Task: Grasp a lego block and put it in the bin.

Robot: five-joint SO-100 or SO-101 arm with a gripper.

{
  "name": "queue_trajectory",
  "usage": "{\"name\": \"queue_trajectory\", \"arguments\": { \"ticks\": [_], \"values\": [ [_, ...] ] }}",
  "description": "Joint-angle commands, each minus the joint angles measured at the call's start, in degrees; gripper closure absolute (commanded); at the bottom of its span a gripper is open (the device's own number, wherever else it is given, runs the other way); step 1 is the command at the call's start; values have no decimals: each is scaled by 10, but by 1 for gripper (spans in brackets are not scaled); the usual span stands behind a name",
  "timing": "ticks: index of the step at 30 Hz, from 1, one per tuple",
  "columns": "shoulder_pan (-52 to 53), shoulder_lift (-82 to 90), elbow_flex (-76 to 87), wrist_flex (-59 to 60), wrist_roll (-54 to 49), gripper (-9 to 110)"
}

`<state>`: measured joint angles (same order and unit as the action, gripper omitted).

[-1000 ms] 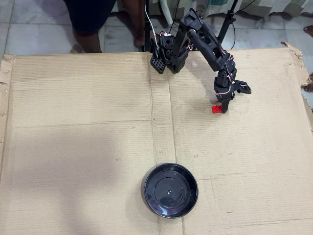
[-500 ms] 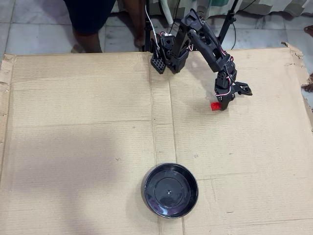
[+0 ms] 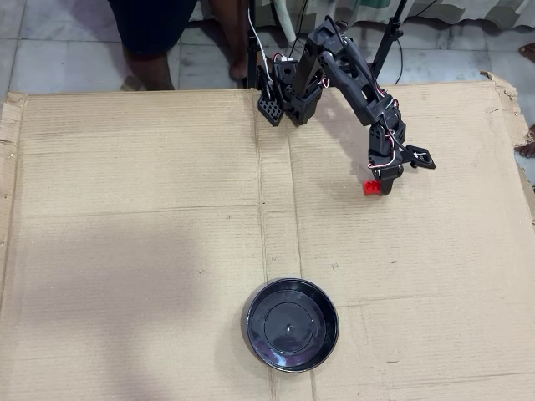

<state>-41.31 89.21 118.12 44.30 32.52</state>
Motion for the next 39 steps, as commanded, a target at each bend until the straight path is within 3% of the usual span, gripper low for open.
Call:
{"name": "queue_trajectory", "arguments": {
  "ticks": [1, 15, 26, 39],
  "values": [
    [22, 33, -40, -5, -2, 93],
    [170, 16, -192, -17, 5, 93],
    [272, -147, -342, -214, 8, 93],
    [395, -355, -628, -237, 8, 93]
  ]
}}
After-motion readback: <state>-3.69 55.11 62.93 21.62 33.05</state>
